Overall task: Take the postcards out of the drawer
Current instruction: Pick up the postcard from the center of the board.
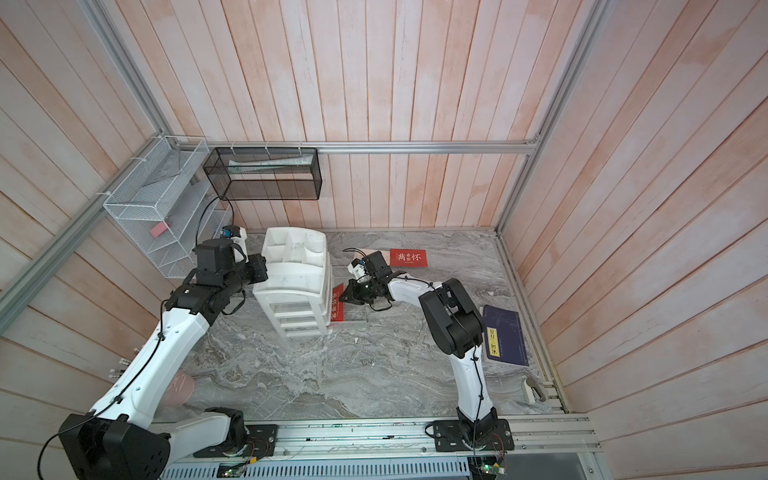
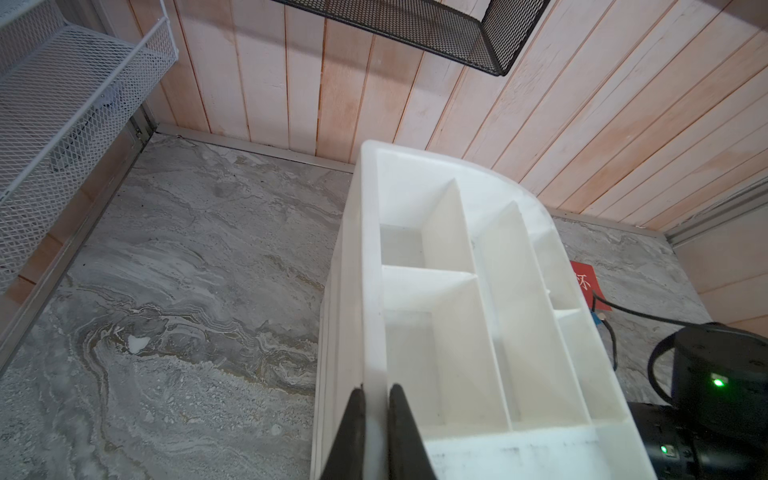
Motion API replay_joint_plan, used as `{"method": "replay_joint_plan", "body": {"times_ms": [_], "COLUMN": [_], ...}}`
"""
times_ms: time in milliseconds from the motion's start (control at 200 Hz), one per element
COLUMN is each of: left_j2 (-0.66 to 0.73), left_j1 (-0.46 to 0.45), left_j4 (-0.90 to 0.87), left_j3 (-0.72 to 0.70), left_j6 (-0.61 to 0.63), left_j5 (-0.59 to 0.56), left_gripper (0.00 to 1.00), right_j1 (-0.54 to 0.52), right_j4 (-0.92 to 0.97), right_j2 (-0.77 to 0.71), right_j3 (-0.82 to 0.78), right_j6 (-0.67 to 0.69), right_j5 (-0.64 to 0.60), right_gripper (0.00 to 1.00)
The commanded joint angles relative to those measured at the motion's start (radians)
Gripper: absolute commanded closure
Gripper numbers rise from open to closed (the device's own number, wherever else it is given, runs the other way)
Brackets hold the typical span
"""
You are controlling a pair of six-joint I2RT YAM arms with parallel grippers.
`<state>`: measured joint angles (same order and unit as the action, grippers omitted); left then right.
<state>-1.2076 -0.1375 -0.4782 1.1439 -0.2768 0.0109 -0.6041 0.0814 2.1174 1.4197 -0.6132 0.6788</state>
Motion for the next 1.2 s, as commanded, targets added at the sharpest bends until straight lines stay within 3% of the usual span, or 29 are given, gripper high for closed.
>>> {"method": "replay_joint_plan", "body": {"times_ms": [0,195,715,1195], "left_j2": [0.016,0.017,0.033,0.106], "left_j1": [0.005,0.006,0.006,0.004], "left_j4": [-0.014,-0.014,-0.028,0.011], "left_j3": [0.003,0.014,0.055,0.048], "left_j6": [0.058,0.062,0.071,0.112], "left_j5": [0.014,0.015,-0.011,0.016], "left_gripper": [0.91,0.91,0.71,0.68], "right_j1": [-0.003,-0.001,0.038,0.058], "right_j4": [0.025,0.025,0.052,0.242], "right_j2": [-0.001,-0.015,-0.136,-0.279], "right_j3": [-0.017,-0.023,-0.05,0.049], "right_j6": [0.007,0.007,0.037,0.242], "right_j5": [-0.013,-0.027,-0.147,-0.397], "right_gripper": [0.94,0.97,0.98,0.99]}}
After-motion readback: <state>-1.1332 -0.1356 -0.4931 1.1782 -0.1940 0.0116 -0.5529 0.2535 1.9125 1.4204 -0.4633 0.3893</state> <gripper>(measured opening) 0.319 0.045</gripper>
